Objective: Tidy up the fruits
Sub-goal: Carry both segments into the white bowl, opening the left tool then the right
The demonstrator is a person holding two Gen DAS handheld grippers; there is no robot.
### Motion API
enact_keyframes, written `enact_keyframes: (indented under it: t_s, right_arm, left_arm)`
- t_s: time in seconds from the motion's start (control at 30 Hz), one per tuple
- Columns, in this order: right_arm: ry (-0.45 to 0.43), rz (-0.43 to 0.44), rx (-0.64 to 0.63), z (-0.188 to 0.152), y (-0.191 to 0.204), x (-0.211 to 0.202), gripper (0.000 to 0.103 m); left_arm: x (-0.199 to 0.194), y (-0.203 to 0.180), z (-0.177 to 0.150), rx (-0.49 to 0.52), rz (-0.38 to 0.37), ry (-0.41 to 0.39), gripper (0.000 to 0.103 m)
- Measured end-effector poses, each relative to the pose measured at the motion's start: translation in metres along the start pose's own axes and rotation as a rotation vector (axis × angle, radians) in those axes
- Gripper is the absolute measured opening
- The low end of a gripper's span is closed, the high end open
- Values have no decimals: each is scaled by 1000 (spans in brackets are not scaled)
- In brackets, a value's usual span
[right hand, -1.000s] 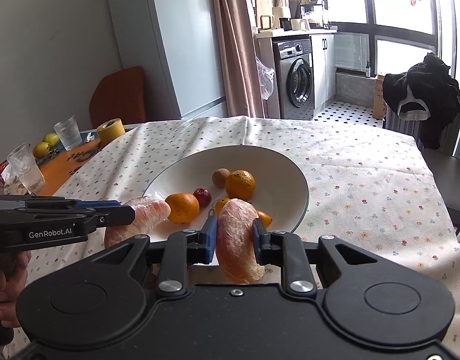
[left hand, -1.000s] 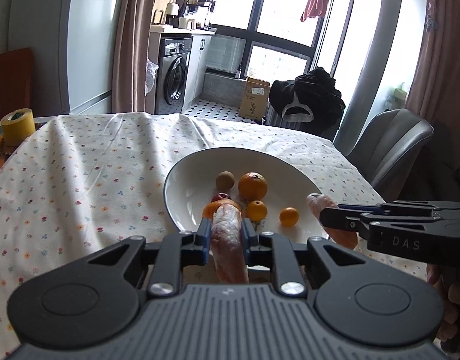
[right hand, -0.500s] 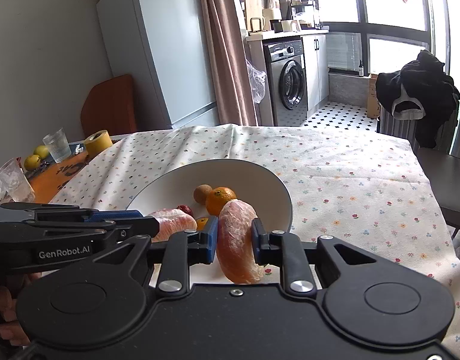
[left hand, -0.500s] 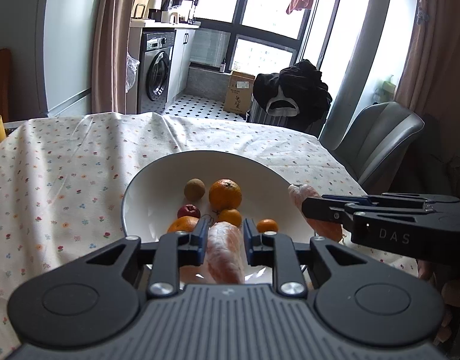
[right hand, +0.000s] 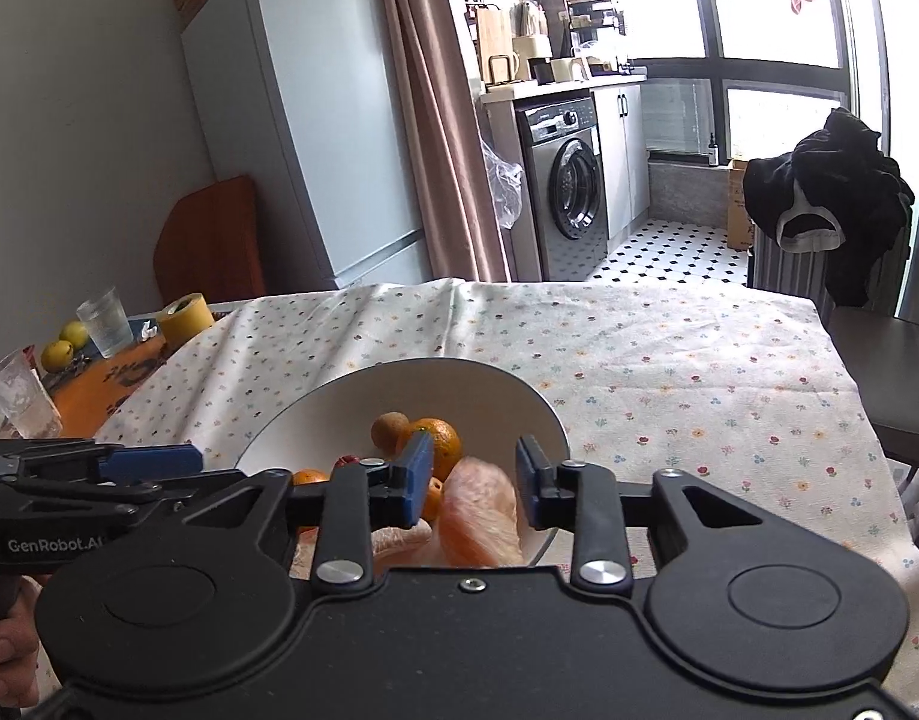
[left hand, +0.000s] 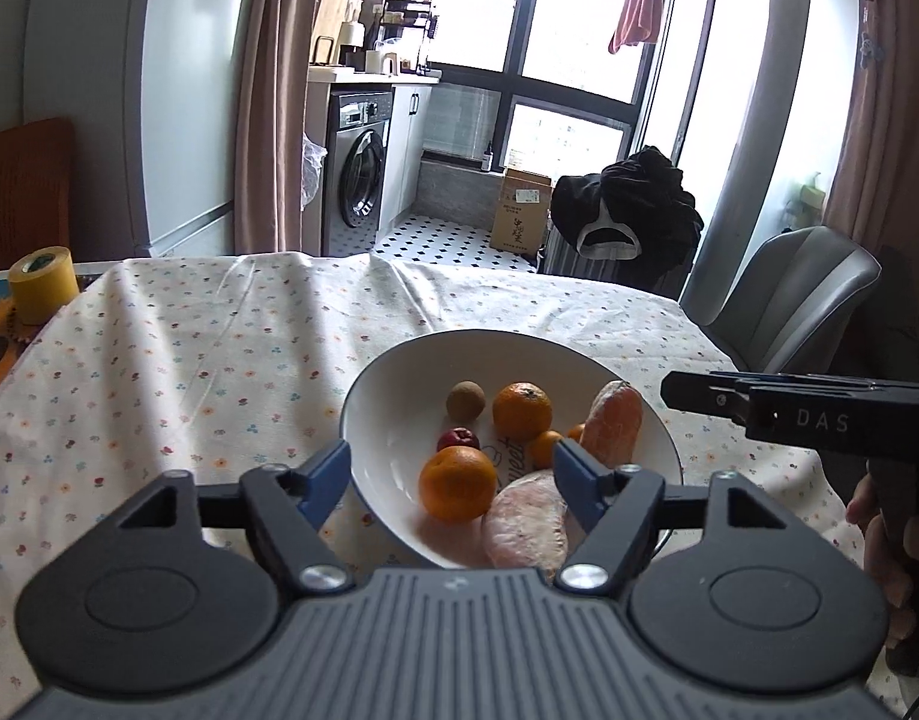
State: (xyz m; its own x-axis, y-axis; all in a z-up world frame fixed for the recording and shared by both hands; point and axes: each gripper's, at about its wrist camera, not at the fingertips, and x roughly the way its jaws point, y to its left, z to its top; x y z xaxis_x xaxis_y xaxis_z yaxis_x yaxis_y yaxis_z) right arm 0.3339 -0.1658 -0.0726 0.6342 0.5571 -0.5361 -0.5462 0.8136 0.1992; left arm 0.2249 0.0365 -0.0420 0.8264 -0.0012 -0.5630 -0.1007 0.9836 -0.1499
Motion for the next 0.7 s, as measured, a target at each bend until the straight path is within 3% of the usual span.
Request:
enact_keyframes:
  t_s: [0.07, 0.43, 0.57, 0.7]
  right_arm:
    - [-8, 1, 6, 0, -1, -3, 45]
    - [-5, 10, 31, -12, 1, -20, 58]
    - [-5, 17, 27, -17, 5, -28, 63]
    - [-6, 40, 33, -22, 8, -37, 79]
  left_arm:
    - [-3, 4, -1, -11, 5, -3, 84]
    - [-21, 14, -14, -51, 20, -10, 88]
    - [-30, 13, -19, -63, 25, -17, 94]
    - [-39, 14, -23, -78, 19, -22, 95]
